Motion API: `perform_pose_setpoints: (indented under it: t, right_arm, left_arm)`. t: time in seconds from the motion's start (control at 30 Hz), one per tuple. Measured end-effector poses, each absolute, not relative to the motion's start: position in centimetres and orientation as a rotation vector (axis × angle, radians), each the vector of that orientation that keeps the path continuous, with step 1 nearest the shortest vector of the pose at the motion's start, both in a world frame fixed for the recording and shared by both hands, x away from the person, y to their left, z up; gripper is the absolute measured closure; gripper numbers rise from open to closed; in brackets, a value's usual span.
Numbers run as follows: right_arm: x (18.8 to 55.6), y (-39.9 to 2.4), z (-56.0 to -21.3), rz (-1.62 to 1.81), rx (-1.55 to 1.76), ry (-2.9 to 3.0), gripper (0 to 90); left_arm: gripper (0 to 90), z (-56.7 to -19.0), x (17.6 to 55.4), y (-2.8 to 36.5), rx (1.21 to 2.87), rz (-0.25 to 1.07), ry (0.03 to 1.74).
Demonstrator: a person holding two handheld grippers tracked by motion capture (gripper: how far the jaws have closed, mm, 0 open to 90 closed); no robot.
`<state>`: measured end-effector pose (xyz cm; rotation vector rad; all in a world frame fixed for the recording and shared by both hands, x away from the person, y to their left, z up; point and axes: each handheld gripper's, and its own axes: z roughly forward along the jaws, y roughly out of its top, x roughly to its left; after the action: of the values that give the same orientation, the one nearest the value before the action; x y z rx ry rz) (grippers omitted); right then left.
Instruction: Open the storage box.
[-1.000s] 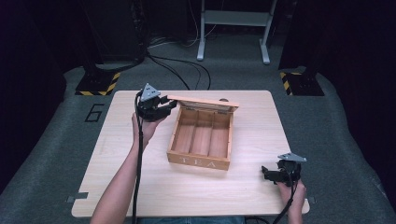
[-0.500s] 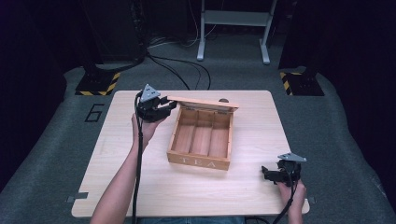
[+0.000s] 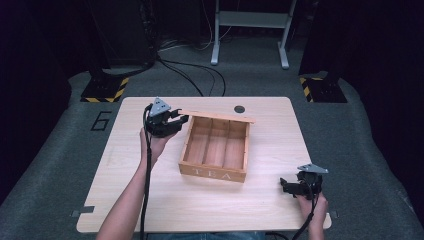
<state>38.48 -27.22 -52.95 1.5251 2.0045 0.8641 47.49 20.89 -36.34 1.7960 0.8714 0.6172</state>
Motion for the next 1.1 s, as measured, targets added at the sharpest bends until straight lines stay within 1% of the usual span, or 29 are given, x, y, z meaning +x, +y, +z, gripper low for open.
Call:
perform_pose_setpoints:
  t: [0.57, 0.8, 0.97, 1.1]
  right_arm:
    - [38.5, -27.3, -53.0, 0.861, 1.515, 2.013, 2.5]
    - [38.5, -27.3, -53.0, 0.861, 1.515, 2.013, 2.6]
    - [38.5, -27.3, -53.0, 0.861, 1.515, 2.012, 2.6]
    - [38.5, -27.3, -53.0, 0.861, 1.515, 2.012, 2.5]
  left_arm:
    - [60.2, -39.8, 44.4, 21.1, 1.804, 0.669, 0.856]
    - [60.2, -41.3, 43.6, 21.4, 1.798, 0.639, 0.858]
    - [60.5, -43.2, 42.6, 21.4, 1.798, 0.654, 0.858]
    - [60.2, -44.9, 42.1, 21.7, 1.793, 0.611, 0.870]
